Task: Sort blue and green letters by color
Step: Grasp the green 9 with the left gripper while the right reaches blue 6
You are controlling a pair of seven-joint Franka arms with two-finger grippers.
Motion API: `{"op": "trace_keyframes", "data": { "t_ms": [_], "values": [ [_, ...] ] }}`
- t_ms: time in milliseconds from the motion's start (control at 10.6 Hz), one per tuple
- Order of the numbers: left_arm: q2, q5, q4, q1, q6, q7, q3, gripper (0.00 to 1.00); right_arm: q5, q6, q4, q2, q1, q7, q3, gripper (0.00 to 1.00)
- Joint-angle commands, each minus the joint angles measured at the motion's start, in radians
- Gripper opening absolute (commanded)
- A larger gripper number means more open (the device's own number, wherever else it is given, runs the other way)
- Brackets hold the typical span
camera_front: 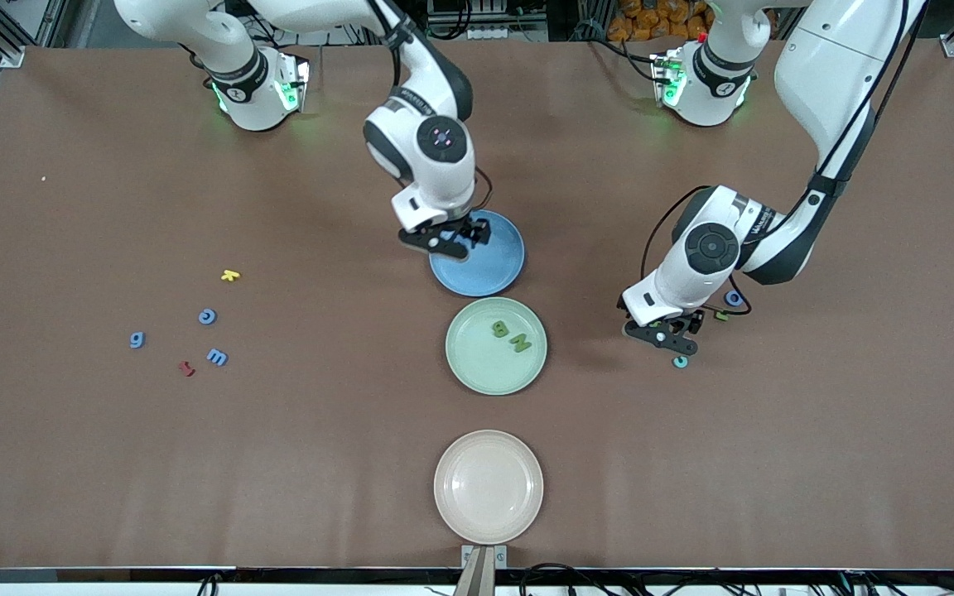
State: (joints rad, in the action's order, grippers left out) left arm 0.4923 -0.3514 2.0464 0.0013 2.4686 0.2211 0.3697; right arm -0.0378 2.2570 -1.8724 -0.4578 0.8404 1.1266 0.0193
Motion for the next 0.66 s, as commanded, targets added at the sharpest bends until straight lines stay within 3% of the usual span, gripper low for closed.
{"op": "trace_keyframes", "data": {
  "t_ms": [0,565],
  "values": [
    [-0.026,-0.07,0.047,0.04,0.019,-0.014,0.015,1.0,0.012,-0.071,0.027,-0.004,-0.177,-0.115,-0.006,1.0],
    [0.003,-0.089,0.063,0.052,0.065,-0.014,0.015,1.0,0.087,-0.068,0.07,-0.016,-0.594,-0.373,0.001,1.0]
  ]
}}
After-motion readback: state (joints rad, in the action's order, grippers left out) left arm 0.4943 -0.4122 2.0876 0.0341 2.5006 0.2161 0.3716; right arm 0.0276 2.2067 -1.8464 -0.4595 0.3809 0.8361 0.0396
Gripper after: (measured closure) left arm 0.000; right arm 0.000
